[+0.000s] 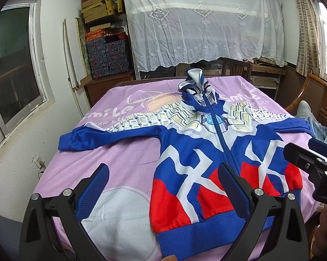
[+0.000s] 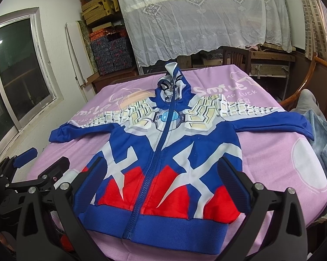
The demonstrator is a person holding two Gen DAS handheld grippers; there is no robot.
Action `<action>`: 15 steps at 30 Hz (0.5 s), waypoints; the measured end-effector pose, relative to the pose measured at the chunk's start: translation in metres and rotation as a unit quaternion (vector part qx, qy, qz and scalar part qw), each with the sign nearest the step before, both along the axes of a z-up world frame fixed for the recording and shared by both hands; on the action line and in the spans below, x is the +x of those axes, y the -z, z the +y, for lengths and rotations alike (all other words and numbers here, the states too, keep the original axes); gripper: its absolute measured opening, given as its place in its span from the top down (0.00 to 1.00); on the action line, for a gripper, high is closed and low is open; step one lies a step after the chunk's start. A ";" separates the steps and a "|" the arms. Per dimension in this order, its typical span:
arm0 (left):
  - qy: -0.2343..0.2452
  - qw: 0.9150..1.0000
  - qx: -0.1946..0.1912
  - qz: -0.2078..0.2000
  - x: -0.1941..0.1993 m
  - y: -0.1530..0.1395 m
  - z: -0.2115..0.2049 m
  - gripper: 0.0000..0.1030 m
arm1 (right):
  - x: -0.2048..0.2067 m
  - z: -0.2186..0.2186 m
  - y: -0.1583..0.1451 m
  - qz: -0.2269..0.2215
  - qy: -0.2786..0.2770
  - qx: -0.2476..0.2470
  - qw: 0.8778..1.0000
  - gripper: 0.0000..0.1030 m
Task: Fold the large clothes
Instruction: 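Grasp the blue sleeve cuff with the right gripper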
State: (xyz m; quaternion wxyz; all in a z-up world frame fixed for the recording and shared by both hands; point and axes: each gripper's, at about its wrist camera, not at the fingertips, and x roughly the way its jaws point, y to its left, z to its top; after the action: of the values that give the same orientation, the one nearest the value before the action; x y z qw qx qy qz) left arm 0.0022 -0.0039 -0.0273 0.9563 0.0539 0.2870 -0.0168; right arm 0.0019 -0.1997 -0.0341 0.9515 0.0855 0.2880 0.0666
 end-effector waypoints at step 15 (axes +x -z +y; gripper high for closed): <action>-0.007 0.995 -0.005 0.096 0.055 0.041 0.023 0.03 | 0.041 -0.025 0.051 0.089 0.020 0.012 0.996 0.04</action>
State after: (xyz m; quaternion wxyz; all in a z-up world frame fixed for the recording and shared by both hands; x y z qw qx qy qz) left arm 0.0574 0.0186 -0.0682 0.9247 0.0451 0.3777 -0.0168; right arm 0.0432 -0.2245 -0.0856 0.9223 0.1083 0.3685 0.0430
